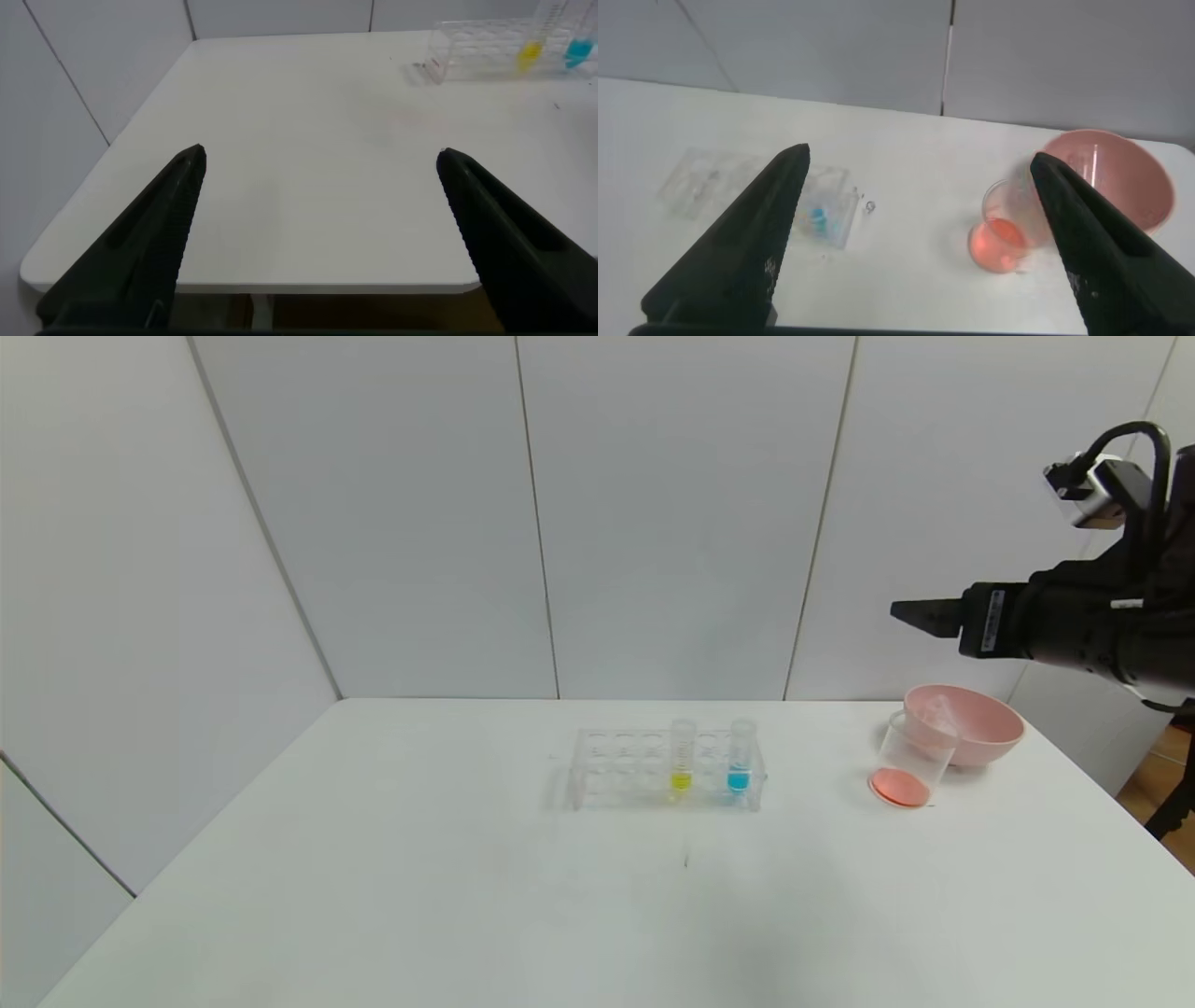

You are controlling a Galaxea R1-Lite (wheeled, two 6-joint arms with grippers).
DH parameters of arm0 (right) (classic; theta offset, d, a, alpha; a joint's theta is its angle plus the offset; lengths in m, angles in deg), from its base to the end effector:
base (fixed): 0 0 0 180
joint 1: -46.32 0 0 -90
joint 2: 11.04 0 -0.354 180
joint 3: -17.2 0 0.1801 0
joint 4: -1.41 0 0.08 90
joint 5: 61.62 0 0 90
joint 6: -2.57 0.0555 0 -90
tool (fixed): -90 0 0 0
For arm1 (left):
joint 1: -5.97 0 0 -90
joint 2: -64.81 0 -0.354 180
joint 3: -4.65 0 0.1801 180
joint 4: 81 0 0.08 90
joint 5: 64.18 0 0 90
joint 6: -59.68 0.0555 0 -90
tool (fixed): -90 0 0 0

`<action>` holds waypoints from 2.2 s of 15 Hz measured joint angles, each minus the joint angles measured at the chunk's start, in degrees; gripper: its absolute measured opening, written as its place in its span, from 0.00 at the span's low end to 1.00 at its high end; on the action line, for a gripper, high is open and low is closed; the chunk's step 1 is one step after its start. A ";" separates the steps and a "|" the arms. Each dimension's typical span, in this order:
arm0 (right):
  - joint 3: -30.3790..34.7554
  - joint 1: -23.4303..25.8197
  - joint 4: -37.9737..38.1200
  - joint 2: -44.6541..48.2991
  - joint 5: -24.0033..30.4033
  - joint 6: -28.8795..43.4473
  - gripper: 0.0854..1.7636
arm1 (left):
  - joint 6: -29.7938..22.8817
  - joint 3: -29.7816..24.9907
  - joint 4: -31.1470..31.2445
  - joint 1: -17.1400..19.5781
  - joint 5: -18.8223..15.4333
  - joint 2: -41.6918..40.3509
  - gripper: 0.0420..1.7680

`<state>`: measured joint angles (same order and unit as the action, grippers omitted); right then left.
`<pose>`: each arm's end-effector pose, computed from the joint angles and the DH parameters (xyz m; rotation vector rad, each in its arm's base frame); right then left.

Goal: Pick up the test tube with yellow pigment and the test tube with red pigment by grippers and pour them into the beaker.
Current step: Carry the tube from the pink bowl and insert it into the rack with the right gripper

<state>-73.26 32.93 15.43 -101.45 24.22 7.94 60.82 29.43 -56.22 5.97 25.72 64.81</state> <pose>0.3064 0.0688 0.3215 0.0558 0.2485 0.1488 -0.0550 -0.0001 0.0755 0.0199 0.0000 -0.0017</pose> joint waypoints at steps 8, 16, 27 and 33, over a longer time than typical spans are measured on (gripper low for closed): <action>15.21 -20.00 -11.80 5.23 -12.34 1.61 0.96 | -0.02 0.00 0.00 0.00 0.00 0.00 1.00; 15.80 -24.53 -21.32 -7.14 -13.90 2.90 0.96 | 0.00 0.00 0.00 0.00 -0.01 0.00 1.00; 9.68 -26.01 -27.43 -23.24 -15.38 2.97 0.96 | 0.00 0.00 0.00 0.00 0.00 0.00 1.00; 7.97 -27.09 -31.72 -29.03 -18.58 3.39 0.97 | 0.00 0.00 0.00 0.00 0.02 0.00 1.00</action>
<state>-65.29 5.84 -16.29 -130.47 5.64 11.33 60.82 29.43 -56.22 5.97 25.75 64.81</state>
